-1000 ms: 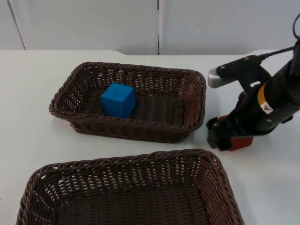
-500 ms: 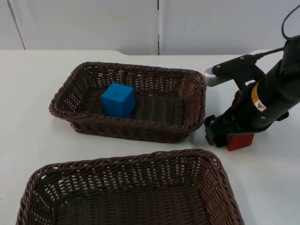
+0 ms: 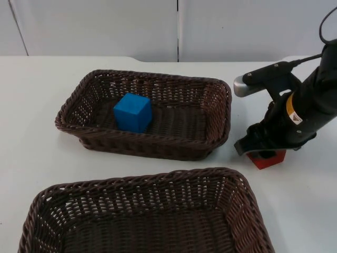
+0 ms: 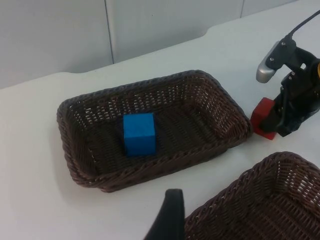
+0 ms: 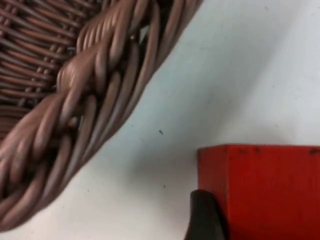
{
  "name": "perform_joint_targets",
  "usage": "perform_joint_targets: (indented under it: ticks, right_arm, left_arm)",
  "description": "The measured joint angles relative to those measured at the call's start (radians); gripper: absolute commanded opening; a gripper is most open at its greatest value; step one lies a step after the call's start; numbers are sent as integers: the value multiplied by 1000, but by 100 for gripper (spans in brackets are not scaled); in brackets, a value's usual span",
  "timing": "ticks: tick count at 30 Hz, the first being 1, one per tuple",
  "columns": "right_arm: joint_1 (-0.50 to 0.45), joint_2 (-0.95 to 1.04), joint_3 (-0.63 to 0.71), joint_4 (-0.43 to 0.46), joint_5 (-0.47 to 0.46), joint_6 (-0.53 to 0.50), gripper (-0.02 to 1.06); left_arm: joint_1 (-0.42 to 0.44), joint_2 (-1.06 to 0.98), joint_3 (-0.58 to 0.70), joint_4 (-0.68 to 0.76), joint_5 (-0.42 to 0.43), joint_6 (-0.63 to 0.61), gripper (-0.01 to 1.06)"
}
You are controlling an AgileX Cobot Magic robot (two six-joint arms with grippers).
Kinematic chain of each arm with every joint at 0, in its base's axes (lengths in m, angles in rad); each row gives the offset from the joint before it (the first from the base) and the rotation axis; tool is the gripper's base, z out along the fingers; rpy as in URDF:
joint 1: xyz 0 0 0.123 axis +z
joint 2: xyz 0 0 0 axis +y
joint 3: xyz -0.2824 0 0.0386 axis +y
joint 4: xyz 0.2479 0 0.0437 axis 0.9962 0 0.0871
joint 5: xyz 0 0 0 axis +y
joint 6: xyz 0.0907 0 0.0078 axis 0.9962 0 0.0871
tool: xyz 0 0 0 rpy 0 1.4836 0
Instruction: Pick up one cube with the left hand and place it into the upper basket. Pick up one cube with the right hand and place it into the lower basket.
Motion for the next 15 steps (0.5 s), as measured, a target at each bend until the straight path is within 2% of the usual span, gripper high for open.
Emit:
perform_joint_targets:
  ticks: [1, 2, 8, 13, 15]
  right_arm:
    - [0, 0, 0, 0, 8, 0, 3]
    - [0, 0, -1, 0, 21, 2, 0]
    - [0, -35, -1, 7, 106, 2, 0]
    - [0, -139, -1, 30, 190, 2, 0]
    - [0, -219, -1, 71, 237, -37, 0]
  left_arm:
    - [0, 0, 0, 0, 0, 0, 77]
    - [0, 0, 0, 0, 0, 0, 77]
    - [0, 0, 0, 0, 0, 0, 77]
    - [0, 0, 0, 0, -2, 0, 77]
    - [0, 0, 0, 0, -2, 0, 77]
